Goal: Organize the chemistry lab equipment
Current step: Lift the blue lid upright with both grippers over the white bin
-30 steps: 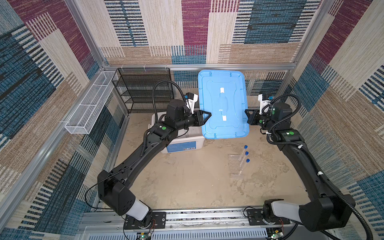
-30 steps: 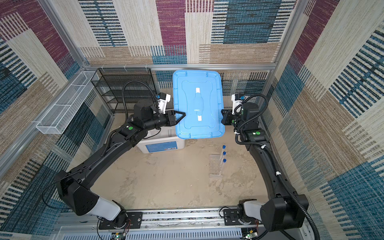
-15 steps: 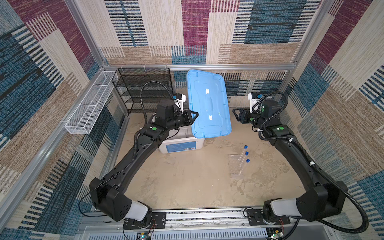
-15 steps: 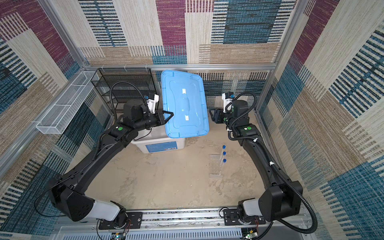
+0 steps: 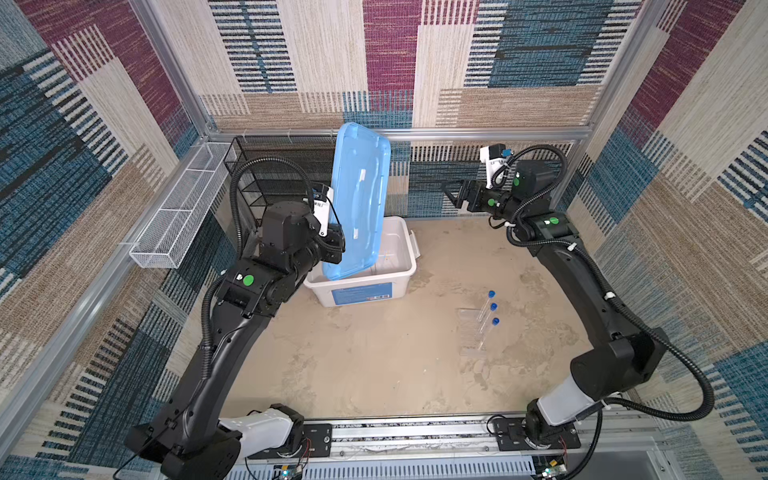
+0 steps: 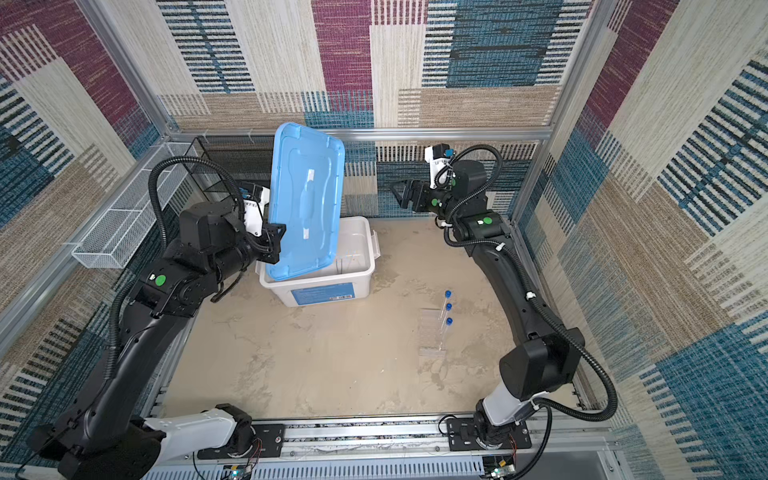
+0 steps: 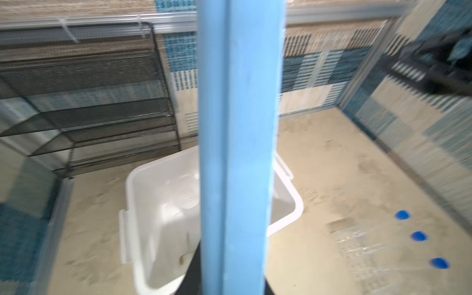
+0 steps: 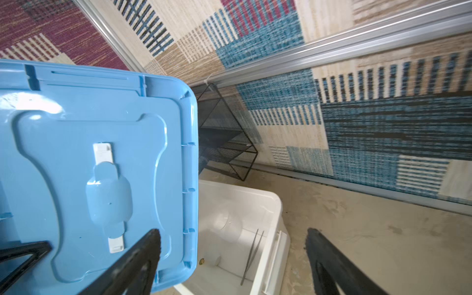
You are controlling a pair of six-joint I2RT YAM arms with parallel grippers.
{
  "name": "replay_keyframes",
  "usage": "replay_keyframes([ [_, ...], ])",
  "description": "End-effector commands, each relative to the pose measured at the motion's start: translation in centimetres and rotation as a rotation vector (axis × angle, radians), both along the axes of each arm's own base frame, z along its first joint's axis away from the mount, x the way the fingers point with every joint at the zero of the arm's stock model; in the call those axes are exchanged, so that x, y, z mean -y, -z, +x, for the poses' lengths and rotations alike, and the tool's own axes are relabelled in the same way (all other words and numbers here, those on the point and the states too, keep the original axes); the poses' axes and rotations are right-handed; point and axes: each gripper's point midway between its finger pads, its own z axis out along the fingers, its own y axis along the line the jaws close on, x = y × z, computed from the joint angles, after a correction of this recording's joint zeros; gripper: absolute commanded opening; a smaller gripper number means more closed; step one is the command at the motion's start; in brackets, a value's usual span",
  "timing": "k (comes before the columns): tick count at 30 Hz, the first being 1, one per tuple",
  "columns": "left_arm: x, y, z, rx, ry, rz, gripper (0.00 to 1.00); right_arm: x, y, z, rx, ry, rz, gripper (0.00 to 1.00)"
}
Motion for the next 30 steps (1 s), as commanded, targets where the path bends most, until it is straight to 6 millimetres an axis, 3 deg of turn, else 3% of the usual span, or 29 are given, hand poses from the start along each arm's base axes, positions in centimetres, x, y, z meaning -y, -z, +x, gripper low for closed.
replay_keyframes([
  [1,-4.1,0.5,-0.5,0.017,-0.123,0.255,0.07,-2.3,-1.6,-0.5,0.001,-0.068,0.021,0.99],
  [6,-6.2,0.8,-1.0,0.019,-0.173,0.421,0.06,-6.0,-3.4,-0.2,0.024,-0.143,0.025,0.99],
  [14,-5.8,1.6,-0.9,0.012,-0.153,0.508,0.06,-10.9,-4.6,-1.1,0.054,-0.288,0.068,0.99],
  [22,-4.0,3.5,0.1,-0.024,-0.103,0.572,0.07,-11.7,-5.5,-1.8,0.065,-0.284,0.07,0.99],
  [30,-1.6,4.6,1.0,-0.018,-0.061,0.682,0.07,-12.2,-3.1,-0.7,-0.001,-0.267,0.042,0.99],
])
